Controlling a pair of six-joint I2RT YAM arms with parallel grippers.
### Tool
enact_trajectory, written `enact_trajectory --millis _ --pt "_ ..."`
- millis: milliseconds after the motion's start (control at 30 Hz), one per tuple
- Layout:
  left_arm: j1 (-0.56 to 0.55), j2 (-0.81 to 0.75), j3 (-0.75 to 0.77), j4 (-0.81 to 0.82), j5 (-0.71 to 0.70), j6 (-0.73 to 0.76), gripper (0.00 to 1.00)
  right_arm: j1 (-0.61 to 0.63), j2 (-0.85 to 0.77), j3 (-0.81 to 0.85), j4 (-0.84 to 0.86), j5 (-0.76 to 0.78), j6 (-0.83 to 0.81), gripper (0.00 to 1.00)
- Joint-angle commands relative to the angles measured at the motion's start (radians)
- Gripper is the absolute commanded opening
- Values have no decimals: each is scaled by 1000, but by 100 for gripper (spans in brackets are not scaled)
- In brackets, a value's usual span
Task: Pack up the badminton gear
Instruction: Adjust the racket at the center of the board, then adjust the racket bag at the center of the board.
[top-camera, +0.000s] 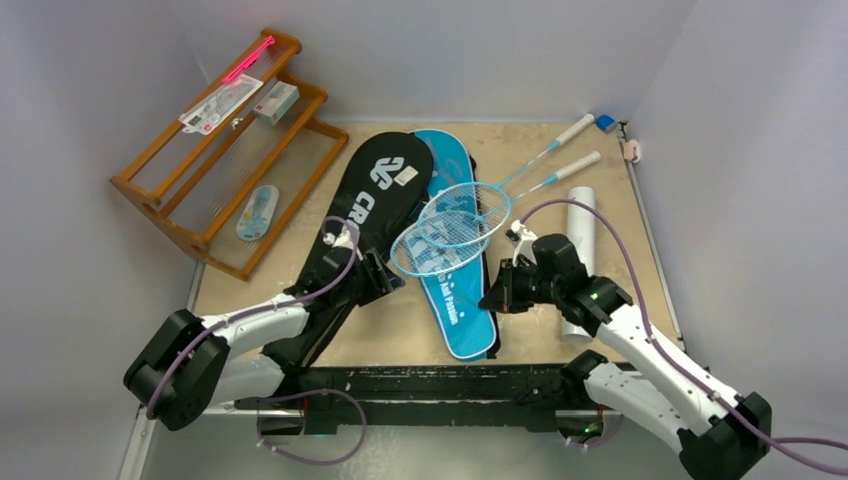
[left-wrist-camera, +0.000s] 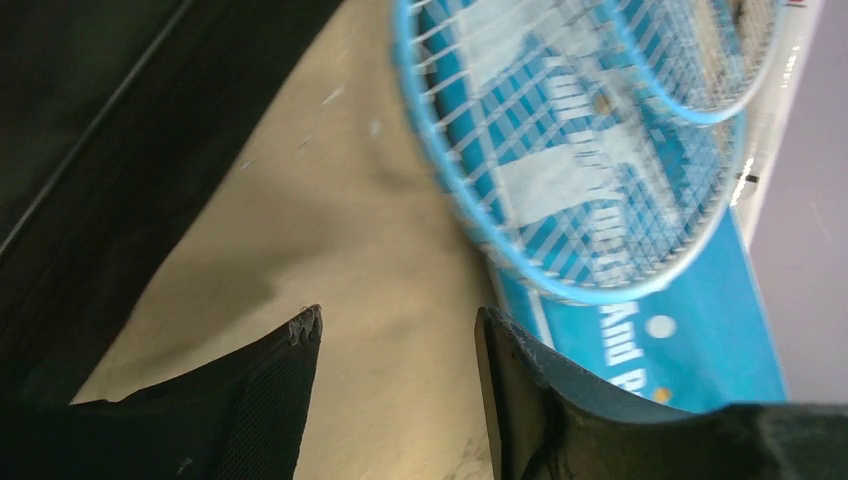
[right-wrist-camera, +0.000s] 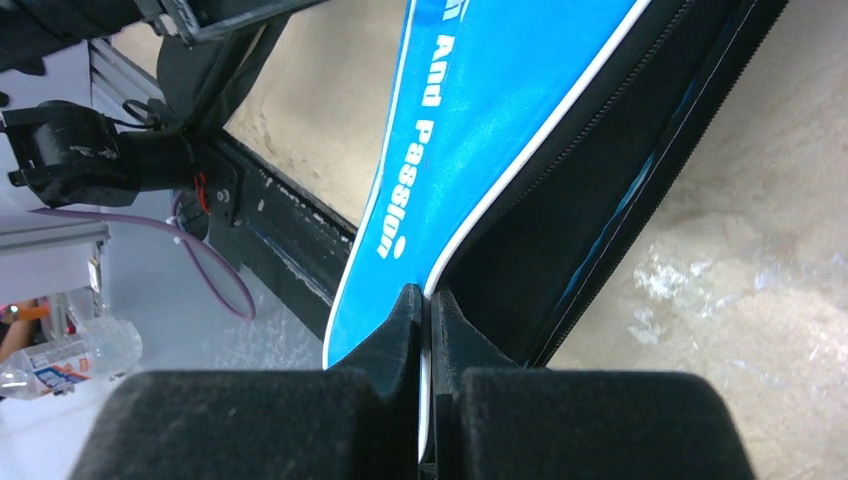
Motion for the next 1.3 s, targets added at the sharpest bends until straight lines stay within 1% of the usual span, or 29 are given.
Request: enact_trajectory --millis 0,67,133,233,300,400,500,633,867,967,1067,1167,1267 --pt "2 -11 -125 200 12 -138 54 7 -73 -10 -93 16 57 0" --pt "1 -35 -184 269 24 -164 52 7 -90 -7 -91 20 66 0" --pt "-1 -51 -209 280 29 -168 51 7 -87 13 -97 21 66 0" --pt "1 -57 -194 206 -7 -137 51 7 -63 69 -116 -2 39 0" --pt "1 -48 -165 144 -77 -111 51 7 -52 131 -146 -15 15 0" --pt "25 19 -75 54 -180 -82 51 7 -55 217 -199 -15 -5 0" --pt "67 140 37 19 -200 -41 51 7 -82 286 -249 -6 -2 0" --pt "108 294 191 -26 -194 -13 50 7 -112 381 -302 -6 9 0" --pt "167 508 334 39 -138 15 49 7 -109 543 -377 -57 3 0" --pt "191 592 407 36 -129 41 49 7 -102 638 -414 -82 -1 0" --pt "212 659 484 16 -124 71 48 7 -98 734 -455 -109 2 0" --pt "224 717 578 -10 -84 115 48 7 -93 833 -497 -133 6 0" --pt "225 745 642 -59 -61 149 48 7 -72 961 -546 -130 3 0"
